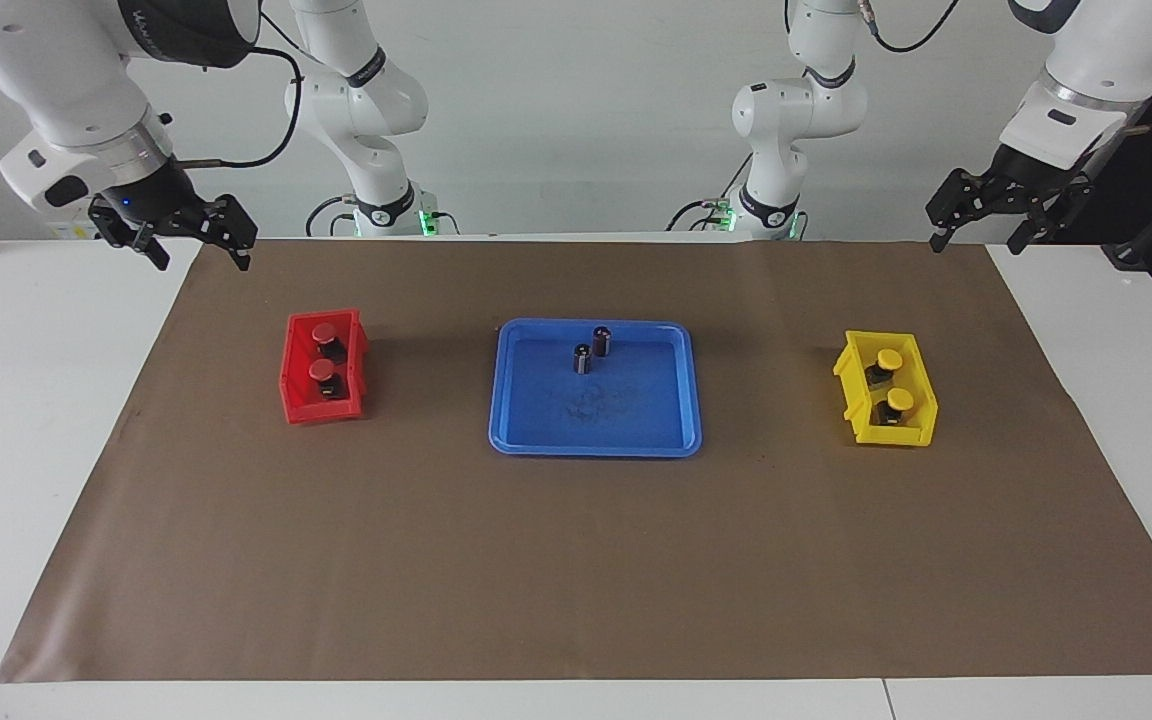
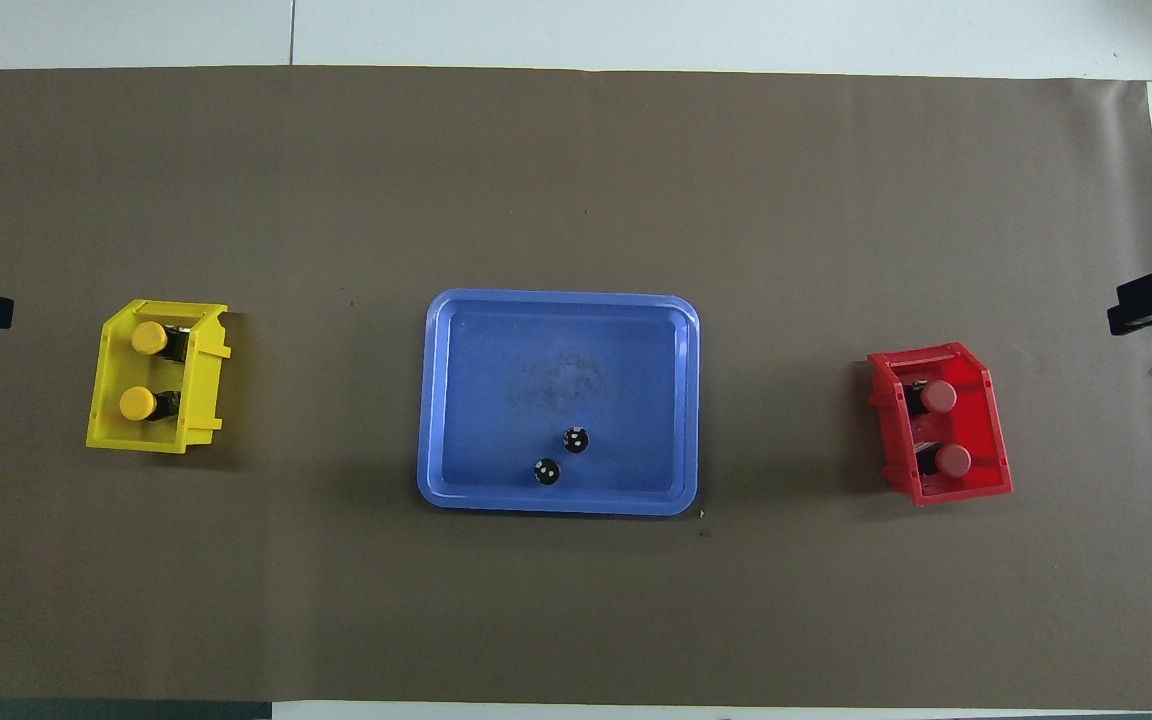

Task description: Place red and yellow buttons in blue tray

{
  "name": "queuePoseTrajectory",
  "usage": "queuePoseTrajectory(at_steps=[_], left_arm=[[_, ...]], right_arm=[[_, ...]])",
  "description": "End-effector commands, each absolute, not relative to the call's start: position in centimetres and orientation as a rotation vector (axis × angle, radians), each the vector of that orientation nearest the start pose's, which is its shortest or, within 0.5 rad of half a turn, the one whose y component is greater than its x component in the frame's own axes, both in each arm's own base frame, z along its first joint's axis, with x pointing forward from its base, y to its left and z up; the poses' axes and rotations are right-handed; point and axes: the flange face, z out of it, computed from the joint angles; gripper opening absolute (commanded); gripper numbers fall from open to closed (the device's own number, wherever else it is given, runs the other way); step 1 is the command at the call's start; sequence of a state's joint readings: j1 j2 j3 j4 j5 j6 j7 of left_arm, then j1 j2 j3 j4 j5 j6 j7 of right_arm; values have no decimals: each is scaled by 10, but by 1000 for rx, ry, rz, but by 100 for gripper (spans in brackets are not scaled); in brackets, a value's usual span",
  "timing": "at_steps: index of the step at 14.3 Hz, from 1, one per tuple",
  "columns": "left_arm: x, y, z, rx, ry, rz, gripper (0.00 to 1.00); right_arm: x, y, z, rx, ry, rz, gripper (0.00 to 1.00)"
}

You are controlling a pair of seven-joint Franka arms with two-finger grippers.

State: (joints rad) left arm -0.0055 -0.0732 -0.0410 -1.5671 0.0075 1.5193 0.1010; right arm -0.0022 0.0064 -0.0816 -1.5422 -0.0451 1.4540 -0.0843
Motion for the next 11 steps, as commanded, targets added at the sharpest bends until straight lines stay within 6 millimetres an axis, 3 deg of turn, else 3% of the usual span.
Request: queuePoseTrajectory(at_steps=[1,5,11], left_arm=[[519,-25,665,-3132,239,-46,100],[519,-25,658,-3131,238,-62,100],[521,-23,621,-3131,233,-48,100]], right_arm=[[538,-51,626,-3172,0,151,100],[537,-50,624,-3172,7,161,100],[539,-47,624,-3173,-13,149,100]])
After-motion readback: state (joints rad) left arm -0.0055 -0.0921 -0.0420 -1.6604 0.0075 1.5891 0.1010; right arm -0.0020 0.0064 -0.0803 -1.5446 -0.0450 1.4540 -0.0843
